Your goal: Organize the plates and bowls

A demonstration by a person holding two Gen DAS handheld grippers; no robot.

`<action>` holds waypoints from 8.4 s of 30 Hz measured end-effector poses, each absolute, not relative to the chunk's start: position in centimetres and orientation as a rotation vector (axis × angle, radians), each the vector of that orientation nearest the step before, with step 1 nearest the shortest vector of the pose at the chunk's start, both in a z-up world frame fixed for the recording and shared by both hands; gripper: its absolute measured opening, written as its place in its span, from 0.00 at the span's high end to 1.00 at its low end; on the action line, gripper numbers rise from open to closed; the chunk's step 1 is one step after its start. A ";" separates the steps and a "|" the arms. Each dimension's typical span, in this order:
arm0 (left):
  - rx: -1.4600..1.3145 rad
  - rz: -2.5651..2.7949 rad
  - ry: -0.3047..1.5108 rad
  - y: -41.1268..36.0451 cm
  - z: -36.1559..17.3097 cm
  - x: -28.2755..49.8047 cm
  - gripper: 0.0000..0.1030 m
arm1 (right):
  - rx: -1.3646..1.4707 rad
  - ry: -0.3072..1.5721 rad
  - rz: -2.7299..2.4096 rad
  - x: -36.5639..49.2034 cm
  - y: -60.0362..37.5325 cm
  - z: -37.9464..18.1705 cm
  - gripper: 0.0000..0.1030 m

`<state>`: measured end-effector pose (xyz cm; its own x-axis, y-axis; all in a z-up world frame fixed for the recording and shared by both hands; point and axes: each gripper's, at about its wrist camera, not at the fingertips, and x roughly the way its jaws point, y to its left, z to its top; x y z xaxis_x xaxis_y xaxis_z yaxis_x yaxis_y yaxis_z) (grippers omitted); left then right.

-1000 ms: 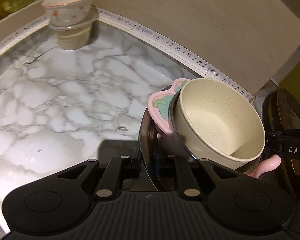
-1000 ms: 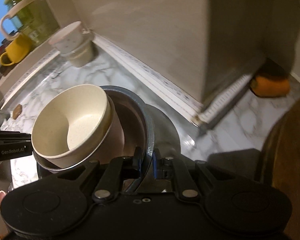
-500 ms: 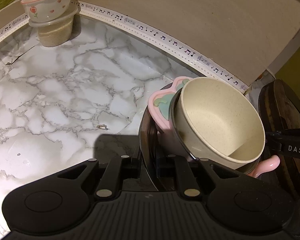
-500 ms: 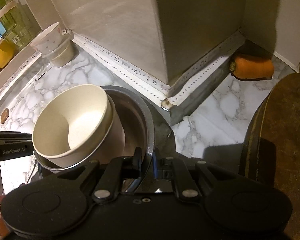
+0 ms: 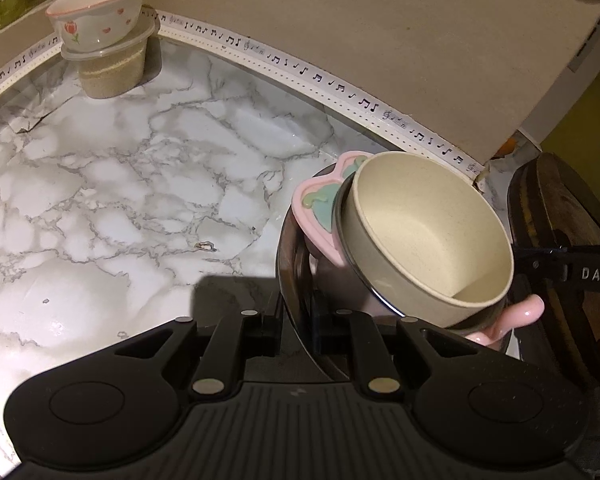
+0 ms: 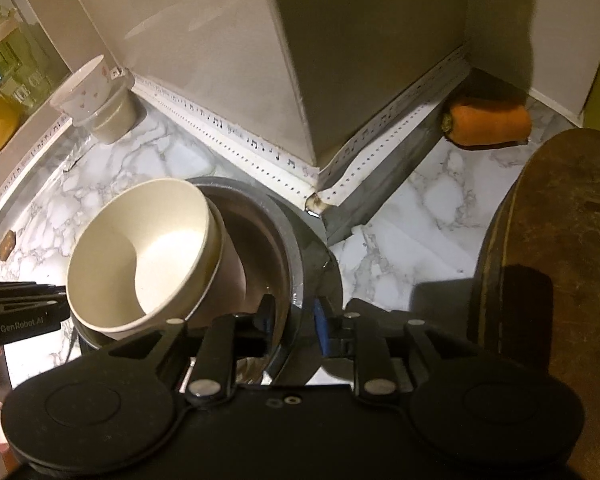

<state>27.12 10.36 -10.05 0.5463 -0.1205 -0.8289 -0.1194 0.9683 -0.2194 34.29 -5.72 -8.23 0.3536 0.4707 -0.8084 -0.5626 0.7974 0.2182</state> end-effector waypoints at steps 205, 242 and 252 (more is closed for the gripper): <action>-0.159 0.073 1.012 13.4 -7.1 1.5 0.85 | -0.216 0.976 0.837 10.6 -4.6 -6.0 0.73; -0.155 0.114 0.798 9.1 -3.4 -6.9 0.19 | -0.205 0.657 0.923 -0.1 -9.3 -1.9 0.21; -0.160 0.131 0.715 8.4 -2.9 -8.6 0.01 | -0.119 0.518 0.883 -2.5 -10.8 -1.1 0.01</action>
